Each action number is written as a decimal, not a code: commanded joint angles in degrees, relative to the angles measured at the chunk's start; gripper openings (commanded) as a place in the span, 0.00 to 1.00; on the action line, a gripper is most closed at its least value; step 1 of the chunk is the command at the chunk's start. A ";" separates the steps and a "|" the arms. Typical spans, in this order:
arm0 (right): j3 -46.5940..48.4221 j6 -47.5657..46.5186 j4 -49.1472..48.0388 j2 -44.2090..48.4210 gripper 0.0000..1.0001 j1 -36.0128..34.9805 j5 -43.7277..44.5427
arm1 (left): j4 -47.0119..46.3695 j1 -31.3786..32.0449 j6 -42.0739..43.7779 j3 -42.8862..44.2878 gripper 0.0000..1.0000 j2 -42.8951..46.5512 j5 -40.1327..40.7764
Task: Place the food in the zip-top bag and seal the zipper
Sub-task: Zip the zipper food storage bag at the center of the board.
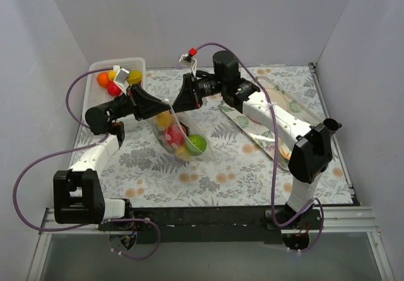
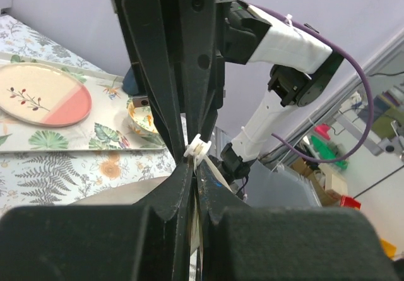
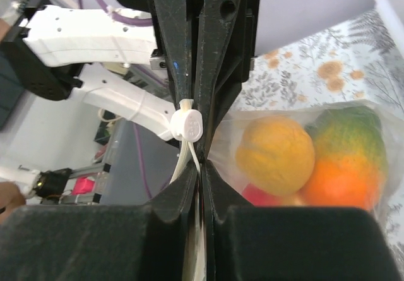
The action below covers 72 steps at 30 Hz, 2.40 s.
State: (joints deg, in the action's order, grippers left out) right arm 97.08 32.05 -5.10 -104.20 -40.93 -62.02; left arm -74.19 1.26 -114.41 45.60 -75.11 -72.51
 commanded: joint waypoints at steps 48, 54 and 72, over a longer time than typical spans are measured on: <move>14.37 -34.78 28.83 -1.61 0.47 -6.88 26.50 | -22.75 0.76 1.03 -12.47 0.00 1.11 6.59; 14.81 -34.69 29.27 -1.62 0.46 -7.15 27.13 | -21.96 0.76 1.03 -12.21 0.00 1.20 6.50; 9.54 -30.92 25.77 2.07 0.39 -4.52 18.97 | -18.00 0.76 3.84 -12.64 0.00 1.90 7.29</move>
State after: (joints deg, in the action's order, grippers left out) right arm 108.20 -1.39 23.05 -105.45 -47.20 -37.01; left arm -74.17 1.96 -111.46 31.03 -75.05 -66.72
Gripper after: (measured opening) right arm 0.392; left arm 0.018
